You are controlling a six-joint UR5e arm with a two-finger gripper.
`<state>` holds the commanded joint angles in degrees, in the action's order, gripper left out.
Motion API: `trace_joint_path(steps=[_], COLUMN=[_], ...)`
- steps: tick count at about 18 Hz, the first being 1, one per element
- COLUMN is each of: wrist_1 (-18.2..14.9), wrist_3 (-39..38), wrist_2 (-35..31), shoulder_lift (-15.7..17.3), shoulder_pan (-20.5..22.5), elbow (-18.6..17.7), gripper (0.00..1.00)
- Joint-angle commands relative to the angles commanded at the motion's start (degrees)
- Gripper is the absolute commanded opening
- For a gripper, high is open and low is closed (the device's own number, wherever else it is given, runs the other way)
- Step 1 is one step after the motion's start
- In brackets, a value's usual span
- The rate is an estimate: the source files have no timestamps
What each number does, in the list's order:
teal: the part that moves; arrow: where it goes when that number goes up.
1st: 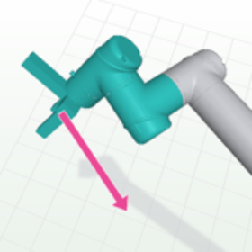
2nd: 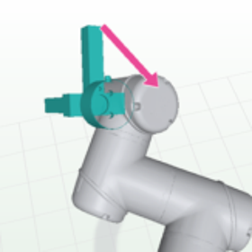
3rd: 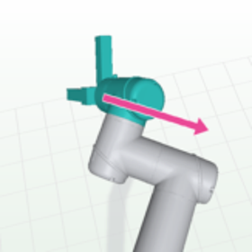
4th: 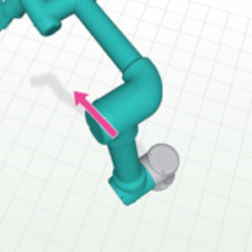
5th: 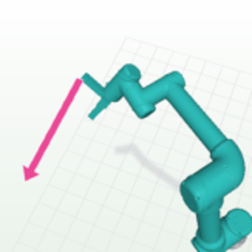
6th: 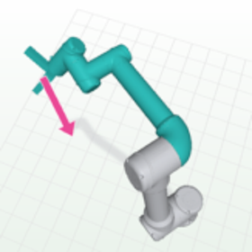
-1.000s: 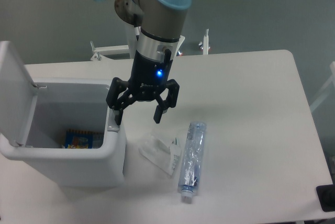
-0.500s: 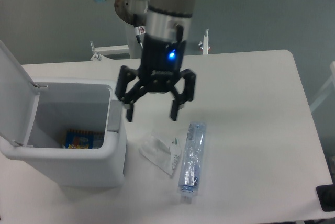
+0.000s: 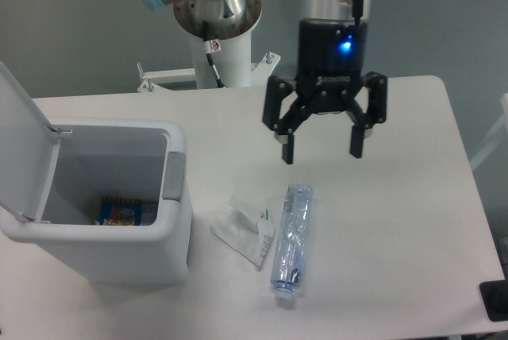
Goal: Open the trash can
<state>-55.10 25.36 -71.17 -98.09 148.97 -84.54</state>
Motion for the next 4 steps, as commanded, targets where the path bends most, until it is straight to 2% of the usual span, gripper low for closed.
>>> trace_joint_path(steps=[4], wrist_1=[-0.3], wrist_3=[10.0], wrist_2=[-6.7], shoulder_lift=[0.1], shoulder_pan=[1.0], elbow=[-1.9], gripper=[1.0])
